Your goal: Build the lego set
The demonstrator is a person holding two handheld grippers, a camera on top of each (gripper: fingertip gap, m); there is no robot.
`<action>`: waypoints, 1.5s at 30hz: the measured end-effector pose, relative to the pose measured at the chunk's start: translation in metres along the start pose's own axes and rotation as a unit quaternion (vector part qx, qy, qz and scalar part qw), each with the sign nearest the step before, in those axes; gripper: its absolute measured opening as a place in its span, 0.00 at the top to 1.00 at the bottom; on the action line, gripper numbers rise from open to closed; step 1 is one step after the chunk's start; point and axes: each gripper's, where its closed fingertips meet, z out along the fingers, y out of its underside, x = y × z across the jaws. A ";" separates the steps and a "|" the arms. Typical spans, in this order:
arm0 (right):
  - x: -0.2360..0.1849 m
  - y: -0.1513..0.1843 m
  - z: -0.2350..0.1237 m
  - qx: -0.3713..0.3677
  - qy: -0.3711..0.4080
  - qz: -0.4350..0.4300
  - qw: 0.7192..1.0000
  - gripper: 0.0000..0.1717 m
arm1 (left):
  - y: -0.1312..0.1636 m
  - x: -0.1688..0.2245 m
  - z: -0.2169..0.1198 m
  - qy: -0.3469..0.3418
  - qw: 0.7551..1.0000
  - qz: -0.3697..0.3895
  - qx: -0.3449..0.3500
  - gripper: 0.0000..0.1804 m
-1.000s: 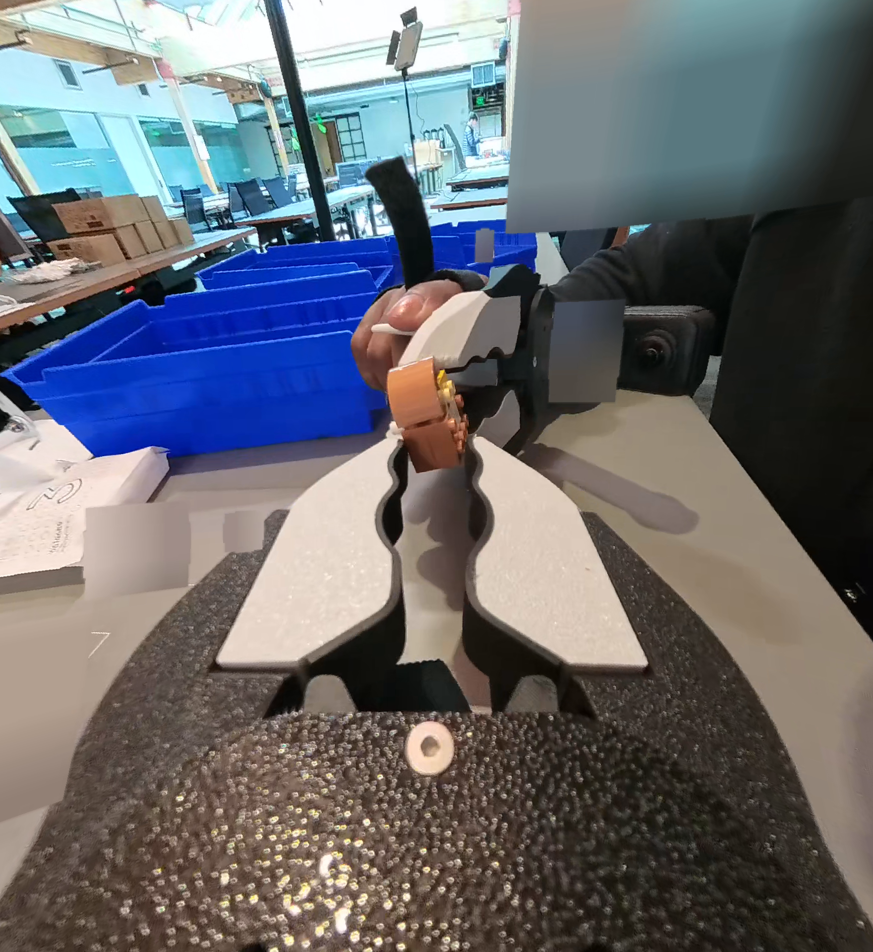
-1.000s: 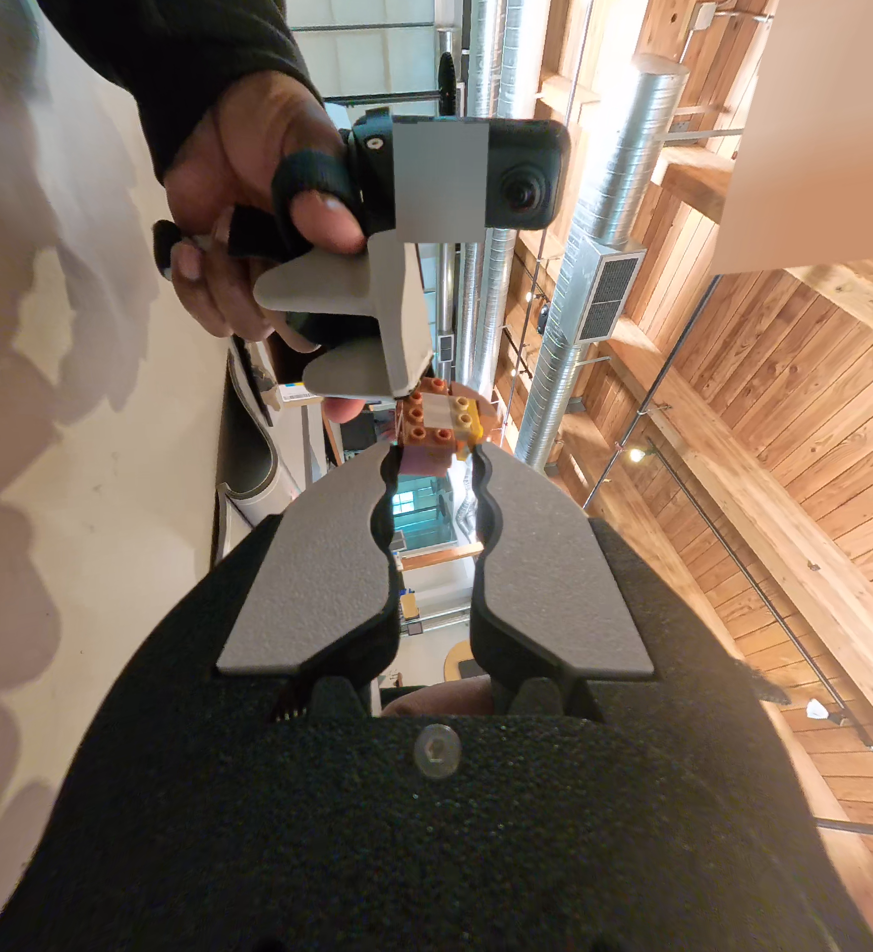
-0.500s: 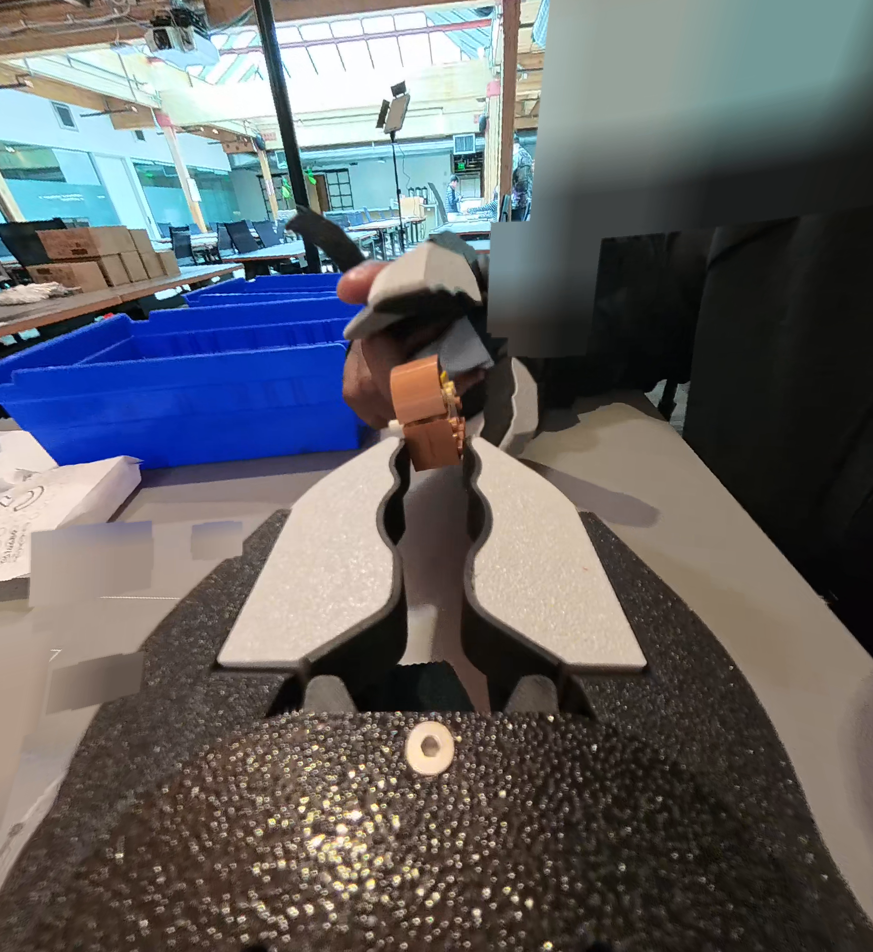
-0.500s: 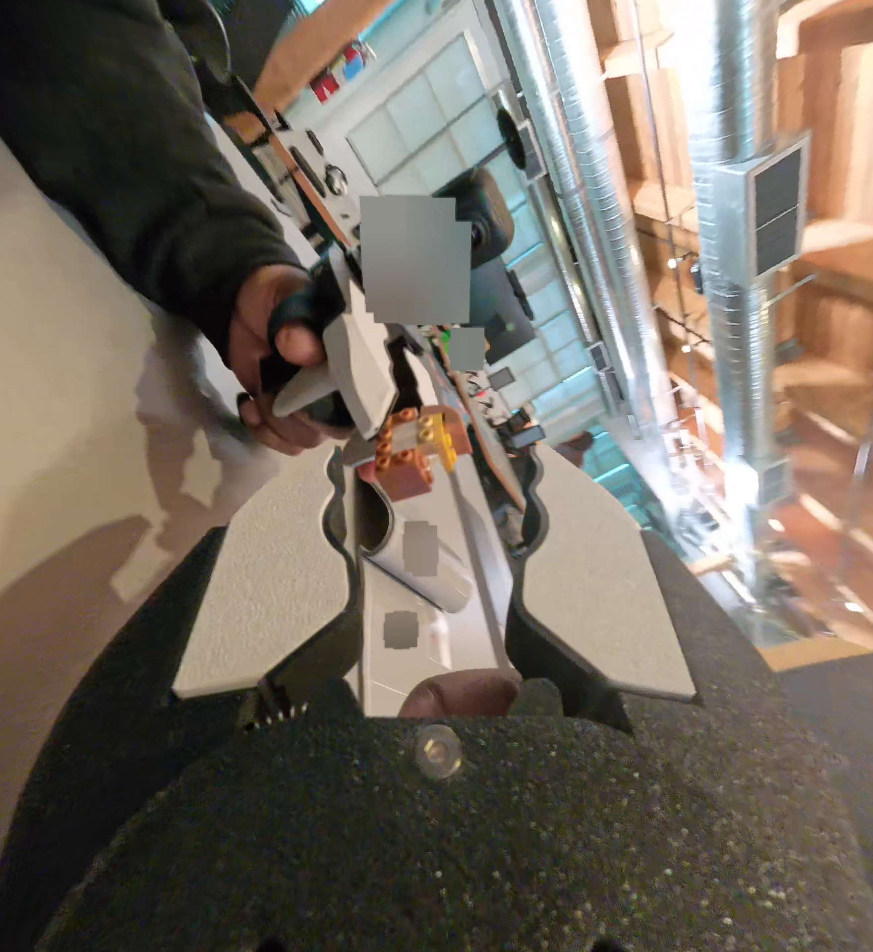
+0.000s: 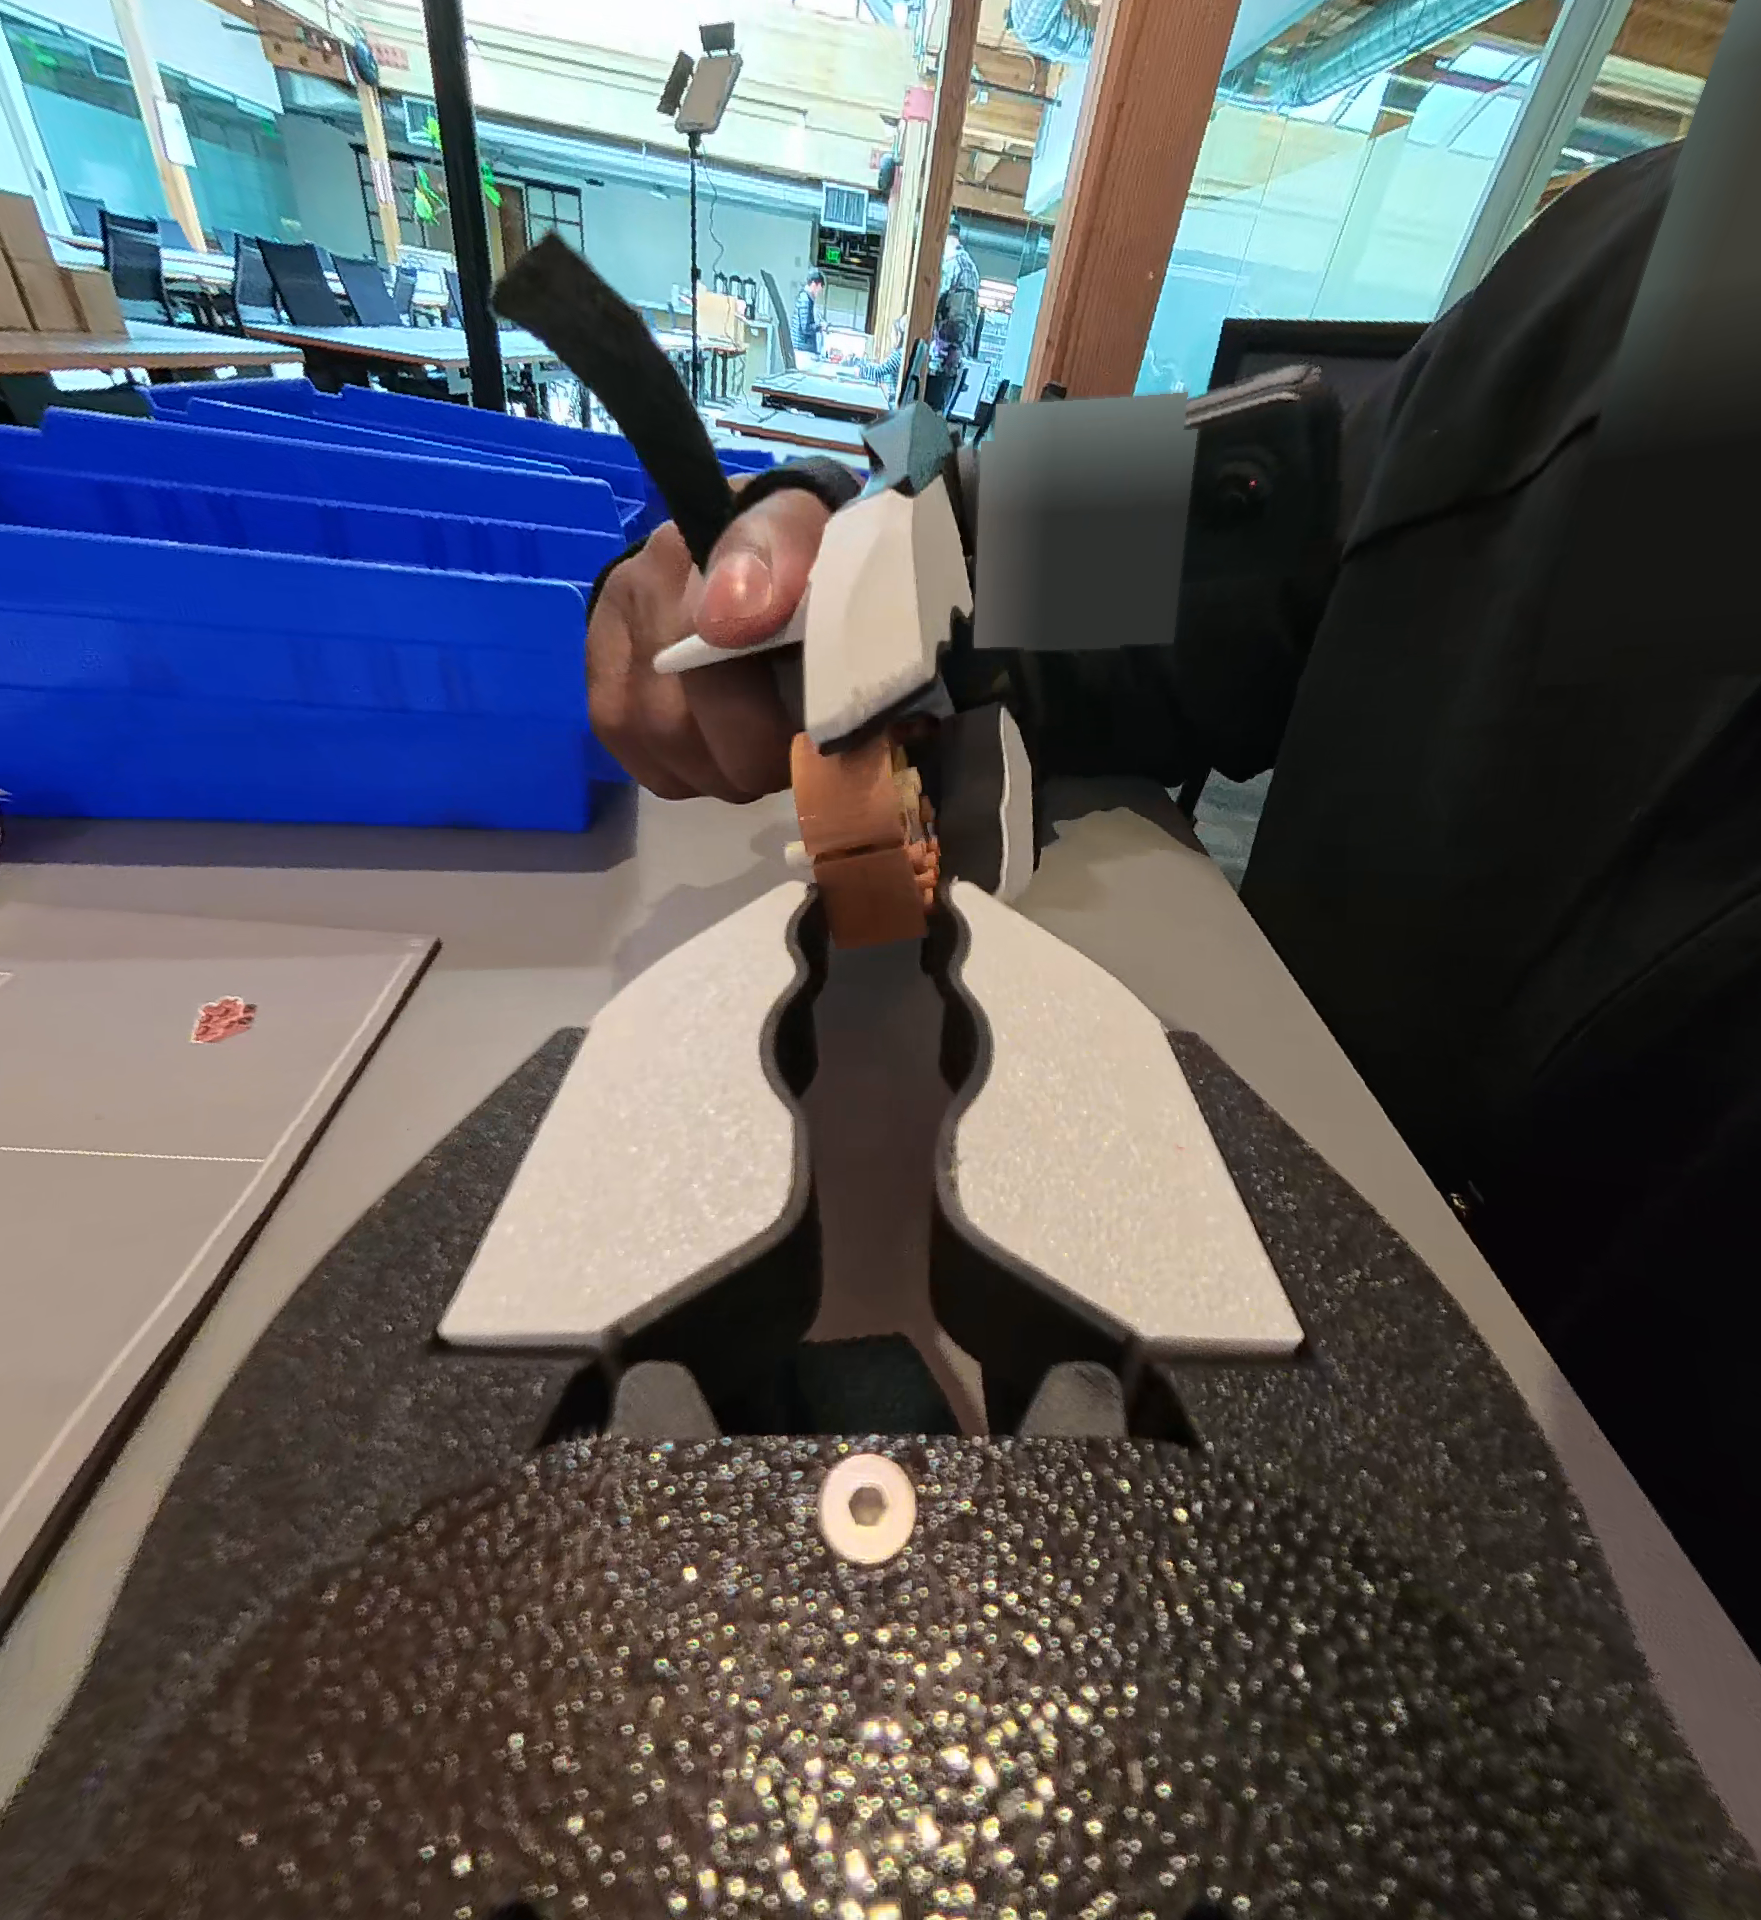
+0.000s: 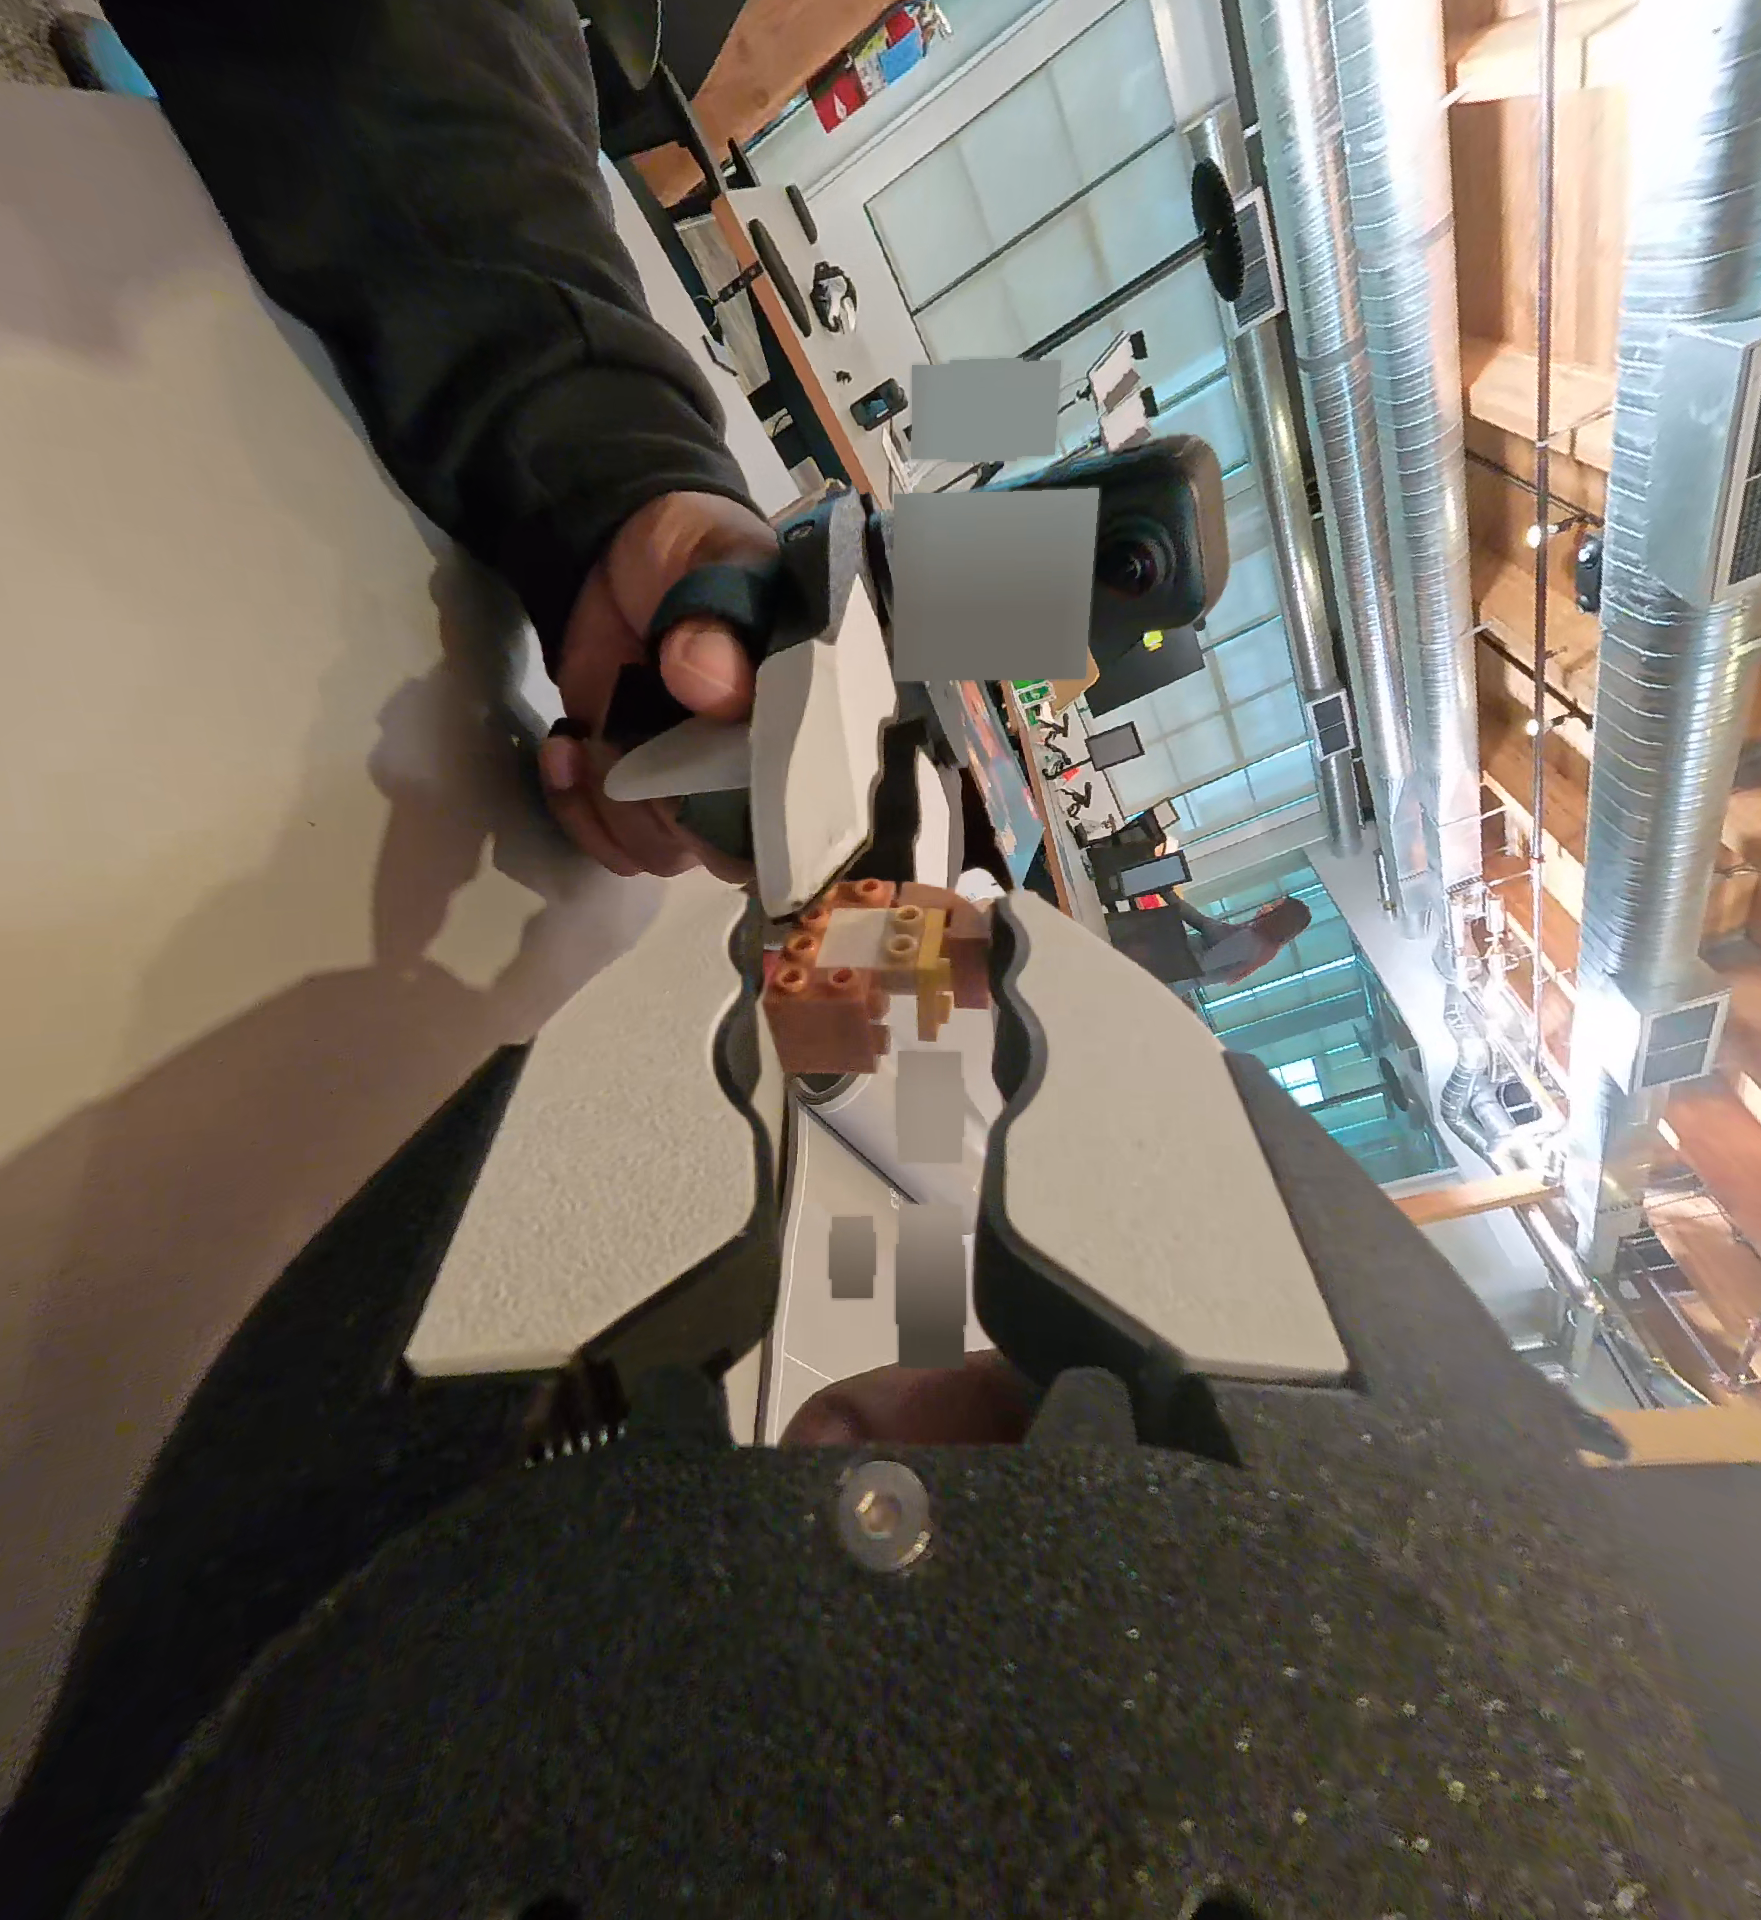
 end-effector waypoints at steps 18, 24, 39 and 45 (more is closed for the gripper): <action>-0.004 0.002 -0.001 0.000 -0.020 0.009 1.000 0.77 | 0.006 0.002 0.003 0.019 0.999 -0.046 -0.020 0.90; -0.007 0.002 -0.003 0.000 -0.040 0.021 0.999 0.77 | 0.009 0.004 0.005 0.026 0.998 -0.054 -0.031 0.90; -0.005 0.006 -0.004 -0.024 -0.042 0.030 0.998 0.70 | 0.004 -0.003 0.002 -0.028 0.998 0.015 -0.047 0.90; 0.007 0.008 -0.007 -0.022 -0.026 0.088 0.996 0.71 | 0.003 -0.016 -0.004 -0.114 0.983 0.119 -0.078 0.90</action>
